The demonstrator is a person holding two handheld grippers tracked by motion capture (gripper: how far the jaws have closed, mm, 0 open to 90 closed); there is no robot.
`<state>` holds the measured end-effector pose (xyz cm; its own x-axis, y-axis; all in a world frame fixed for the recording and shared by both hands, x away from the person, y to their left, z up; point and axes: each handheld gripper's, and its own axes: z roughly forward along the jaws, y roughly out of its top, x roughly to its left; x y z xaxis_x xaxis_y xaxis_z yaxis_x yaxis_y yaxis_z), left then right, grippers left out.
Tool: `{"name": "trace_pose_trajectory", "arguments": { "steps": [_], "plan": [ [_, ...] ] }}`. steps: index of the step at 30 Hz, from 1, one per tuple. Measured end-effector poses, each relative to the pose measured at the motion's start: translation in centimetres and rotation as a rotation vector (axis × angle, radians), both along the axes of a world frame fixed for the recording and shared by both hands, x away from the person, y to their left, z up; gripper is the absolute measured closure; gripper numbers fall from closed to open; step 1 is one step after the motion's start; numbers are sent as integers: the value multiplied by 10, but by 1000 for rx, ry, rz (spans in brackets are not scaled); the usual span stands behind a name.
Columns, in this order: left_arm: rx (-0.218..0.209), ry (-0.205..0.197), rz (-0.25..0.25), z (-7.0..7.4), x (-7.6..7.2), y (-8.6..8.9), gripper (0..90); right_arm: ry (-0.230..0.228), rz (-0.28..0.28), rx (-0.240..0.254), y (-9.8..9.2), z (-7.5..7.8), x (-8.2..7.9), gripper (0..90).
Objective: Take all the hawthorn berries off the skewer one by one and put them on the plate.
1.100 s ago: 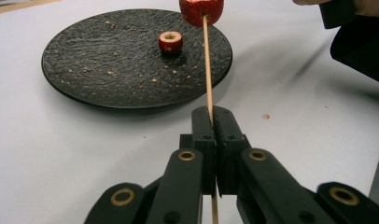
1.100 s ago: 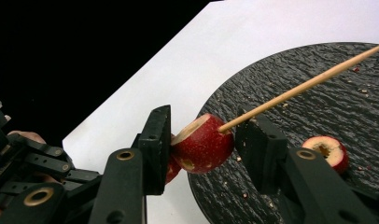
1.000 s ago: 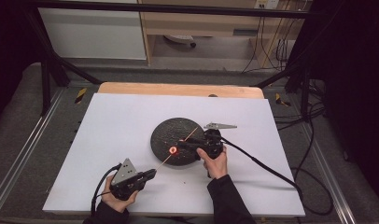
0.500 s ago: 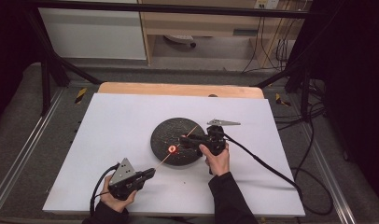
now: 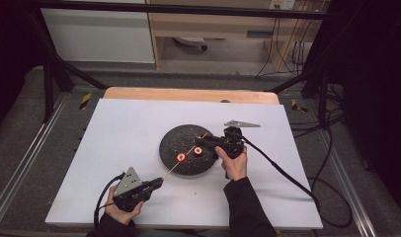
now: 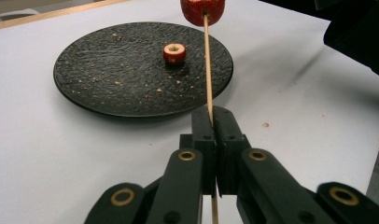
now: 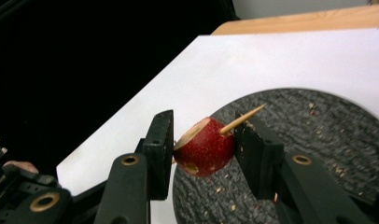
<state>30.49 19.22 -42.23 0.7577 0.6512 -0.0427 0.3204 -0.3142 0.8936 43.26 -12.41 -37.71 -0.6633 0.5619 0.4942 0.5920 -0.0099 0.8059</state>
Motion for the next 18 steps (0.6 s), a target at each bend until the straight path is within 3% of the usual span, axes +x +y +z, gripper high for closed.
{"name": "trace_pose_trajectory", "arguments": {
  "steps": [18],
  "plan": [
    [-2, 1, 0, 0, 0, 2, 879, -21, -82, -39, -23, 19, 17, 598]
  ]
}}
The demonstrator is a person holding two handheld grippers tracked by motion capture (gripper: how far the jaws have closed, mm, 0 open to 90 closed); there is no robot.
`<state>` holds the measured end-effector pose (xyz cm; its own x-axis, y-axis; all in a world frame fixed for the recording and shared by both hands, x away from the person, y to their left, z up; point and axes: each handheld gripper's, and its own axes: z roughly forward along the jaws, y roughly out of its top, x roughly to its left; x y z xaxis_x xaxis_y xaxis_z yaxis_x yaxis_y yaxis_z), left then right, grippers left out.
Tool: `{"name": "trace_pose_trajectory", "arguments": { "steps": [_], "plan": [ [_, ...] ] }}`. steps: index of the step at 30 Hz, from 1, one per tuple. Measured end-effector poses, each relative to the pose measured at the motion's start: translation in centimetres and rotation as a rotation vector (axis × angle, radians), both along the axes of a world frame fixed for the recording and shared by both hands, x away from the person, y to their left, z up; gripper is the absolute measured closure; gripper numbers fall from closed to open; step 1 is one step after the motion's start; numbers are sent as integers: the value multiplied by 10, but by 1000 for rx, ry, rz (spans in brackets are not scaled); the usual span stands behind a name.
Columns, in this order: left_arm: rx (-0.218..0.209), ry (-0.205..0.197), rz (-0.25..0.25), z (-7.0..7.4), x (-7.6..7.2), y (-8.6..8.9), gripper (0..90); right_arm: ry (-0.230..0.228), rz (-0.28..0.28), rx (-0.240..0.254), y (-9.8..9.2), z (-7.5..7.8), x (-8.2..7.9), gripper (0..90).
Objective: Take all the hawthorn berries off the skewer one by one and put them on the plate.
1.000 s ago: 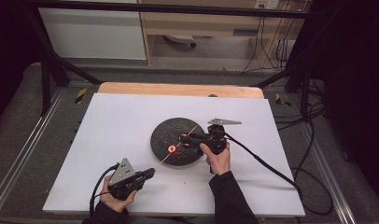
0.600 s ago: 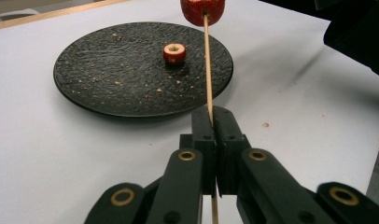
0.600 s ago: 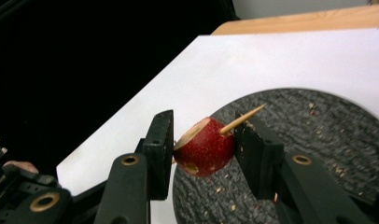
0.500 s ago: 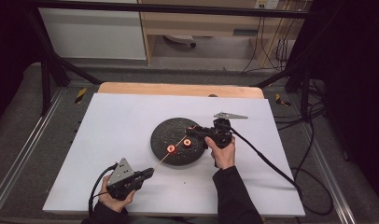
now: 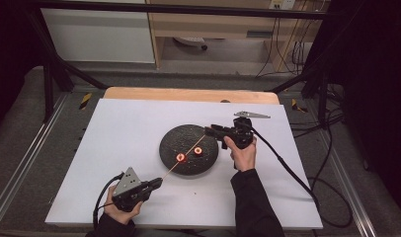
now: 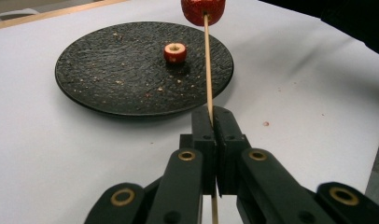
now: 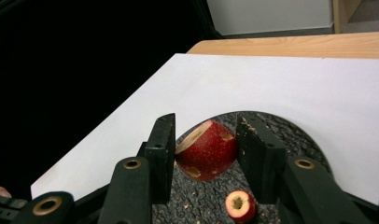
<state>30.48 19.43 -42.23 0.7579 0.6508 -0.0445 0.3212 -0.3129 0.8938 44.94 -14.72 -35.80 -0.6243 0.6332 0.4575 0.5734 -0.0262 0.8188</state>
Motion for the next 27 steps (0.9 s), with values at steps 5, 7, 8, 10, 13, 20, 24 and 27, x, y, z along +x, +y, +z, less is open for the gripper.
{"name": "trace_pose_trajectory", "arguments": {
  "steps": [5, 7, 8, 10, 13, 20, 24, 27],
  "plan": [
    [0, 1, 4, 0, 0, 1, 879, -12, -25, -5, -8, 7, 4, 598],
    [-5, 2, 8, 0, 1, 2, 880, -14, -37, -9, -11, 9, 5, 598],
    [-7, 2, 11, 0, 1, 3, 880, -15, -41, -11, -13, 10, 5, 598],
    [-14, 3, 17, 1, 2, 4, 880, -19, -46, -20, -15, 11, 7, 598],
    [-21, 5, 31, 2, 3, 8, 880, -18, -53, -28, -16, 11, 8, 598],
    [-29, 7, 44, 2, 4, 11, 879, -11, -53, -53, -11, 3, 13, 598],
    [-27, 8, 45, 2, 5, 11, 879, 6, -47, -73, -1, -9, 18, 598],
    [-27, 8, 44, 2, 5, 10, 879, 19, -45, -89, 5, -19, 21, 598]
  ]
}}
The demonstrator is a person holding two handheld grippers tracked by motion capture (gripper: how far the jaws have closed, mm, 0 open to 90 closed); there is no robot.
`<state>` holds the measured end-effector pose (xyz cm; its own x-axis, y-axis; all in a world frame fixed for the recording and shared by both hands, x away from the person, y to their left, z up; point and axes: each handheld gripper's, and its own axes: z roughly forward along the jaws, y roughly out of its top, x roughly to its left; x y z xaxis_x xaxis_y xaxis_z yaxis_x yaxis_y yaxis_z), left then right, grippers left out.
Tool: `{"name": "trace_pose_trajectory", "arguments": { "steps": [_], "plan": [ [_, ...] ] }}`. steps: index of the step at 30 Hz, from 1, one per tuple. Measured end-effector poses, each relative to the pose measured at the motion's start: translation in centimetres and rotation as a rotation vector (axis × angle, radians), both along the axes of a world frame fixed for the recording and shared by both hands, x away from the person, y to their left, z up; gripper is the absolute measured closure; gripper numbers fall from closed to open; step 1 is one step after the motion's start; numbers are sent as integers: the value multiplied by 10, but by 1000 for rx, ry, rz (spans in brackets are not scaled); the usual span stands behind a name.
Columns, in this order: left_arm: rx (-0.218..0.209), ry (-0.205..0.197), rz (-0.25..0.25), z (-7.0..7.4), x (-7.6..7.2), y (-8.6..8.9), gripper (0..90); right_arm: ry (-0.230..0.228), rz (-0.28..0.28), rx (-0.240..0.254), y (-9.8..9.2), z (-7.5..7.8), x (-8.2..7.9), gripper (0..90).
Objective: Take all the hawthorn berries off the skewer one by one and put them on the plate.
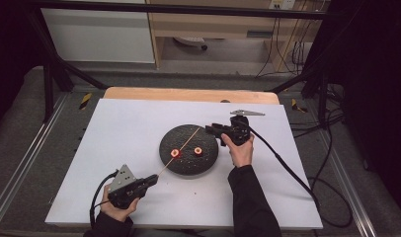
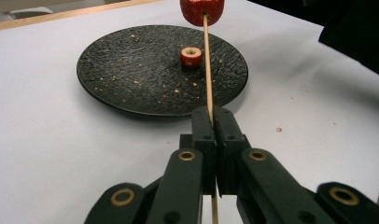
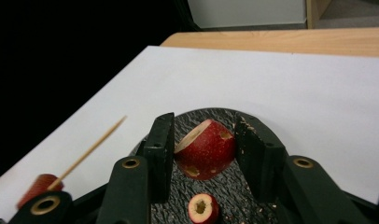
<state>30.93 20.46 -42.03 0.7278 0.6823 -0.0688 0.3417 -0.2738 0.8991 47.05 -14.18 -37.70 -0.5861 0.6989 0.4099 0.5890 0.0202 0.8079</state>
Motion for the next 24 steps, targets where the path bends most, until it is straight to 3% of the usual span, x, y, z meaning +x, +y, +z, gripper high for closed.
{"name": "trace_pose_trajectory", "arguments": {
  "steps": [15, 24],
  "plan": [
    [2, 5, -1, -1, 0, -1, 879, 63, -8, -58, 22, -43, 13, 598],
    [7, 7, -7, -1, 0, -2, 879, 83, -18, -139, 29, -65, 19, 595]
  ]
}}
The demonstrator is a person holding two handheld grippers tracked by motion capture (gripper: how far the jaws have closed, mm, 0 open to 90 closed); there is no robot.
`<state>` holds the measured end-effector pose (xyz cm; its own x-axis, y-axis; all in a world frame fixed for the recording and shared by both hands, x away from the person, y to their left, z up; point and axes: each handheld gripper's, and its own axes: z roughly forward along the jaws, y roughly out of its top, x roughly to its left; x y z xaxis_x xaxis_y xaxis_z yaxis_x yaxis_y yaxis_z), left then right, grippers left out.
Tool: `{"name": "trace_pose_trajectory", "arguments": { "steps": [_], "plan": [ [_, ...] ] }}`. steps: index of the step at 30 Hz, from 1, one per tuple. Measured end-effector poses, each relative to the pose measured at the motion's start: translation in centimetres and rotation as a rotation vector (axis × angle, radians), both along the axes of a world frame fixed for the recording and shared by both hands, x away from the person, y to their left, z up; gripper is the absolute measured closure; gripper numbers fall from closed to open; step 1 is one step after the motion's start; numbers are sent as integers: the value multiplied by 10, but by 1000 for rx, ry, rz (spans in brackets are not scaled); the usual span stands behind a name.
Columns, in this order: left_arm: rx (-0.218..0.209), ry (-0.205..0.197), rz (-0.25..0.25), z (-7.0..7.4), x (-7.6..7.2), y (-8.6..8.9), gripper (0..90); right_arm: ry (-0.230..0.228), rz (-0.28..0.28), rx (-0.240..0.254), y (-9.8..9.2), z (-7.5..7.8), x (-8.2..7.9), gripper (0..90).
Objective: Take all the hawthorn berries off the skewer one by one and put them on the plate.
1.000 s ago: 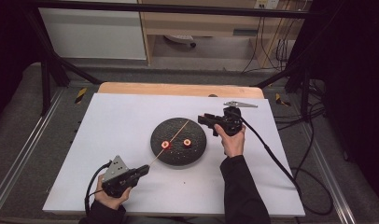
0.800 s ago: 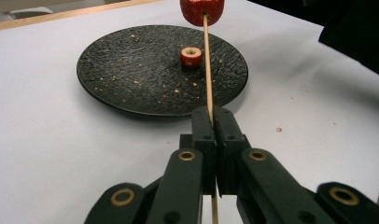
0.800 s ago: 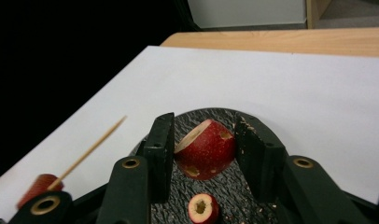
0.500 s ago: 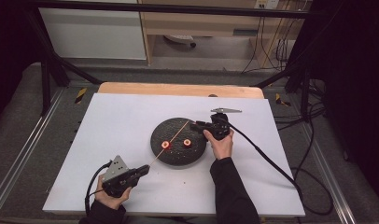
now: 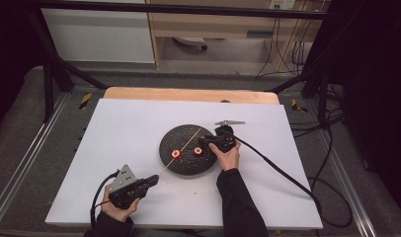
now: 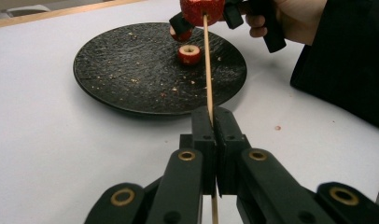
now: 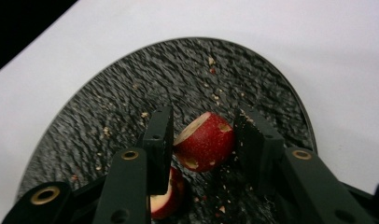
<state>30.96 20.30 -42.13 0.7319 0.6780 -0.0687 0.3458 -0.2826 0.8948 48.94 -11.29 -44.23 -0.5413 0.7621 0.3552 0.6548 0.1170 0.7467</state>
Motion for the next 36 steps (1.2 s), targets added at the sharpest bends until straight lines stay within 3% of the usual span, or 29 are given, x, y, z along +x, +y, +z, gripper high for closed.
{"name": "trace_pose_trajectory", "arguments": {
  "steps": [6, 11, 14, 15, 22, 36],
  "plan": [
    [1, 0, -1, 0, 0, 0, 880, 5, 2, -24, 1, -3, 0, 555],
    [0, -1, 1, 0, 0, 0, 879, -28, 15, -24, -3, 10, -6, 461],
    [2, -1, 1, 0, 0, 0, 879, -58, 32, -10, -7, 25, -16, 344],
    [3, -1, 1, 0, 0, 0, 879, -58, 32, -10, -7, 25, -16, 344],
    [4, 1, 2, -1, 0, -1, 879, -81, 102, 24, -10, 47, -42, 104],
    [12, 3, -1, -2, 0, -5, 879, -89, 173, 81, -1, 50, -79, 48]
  ]
}}
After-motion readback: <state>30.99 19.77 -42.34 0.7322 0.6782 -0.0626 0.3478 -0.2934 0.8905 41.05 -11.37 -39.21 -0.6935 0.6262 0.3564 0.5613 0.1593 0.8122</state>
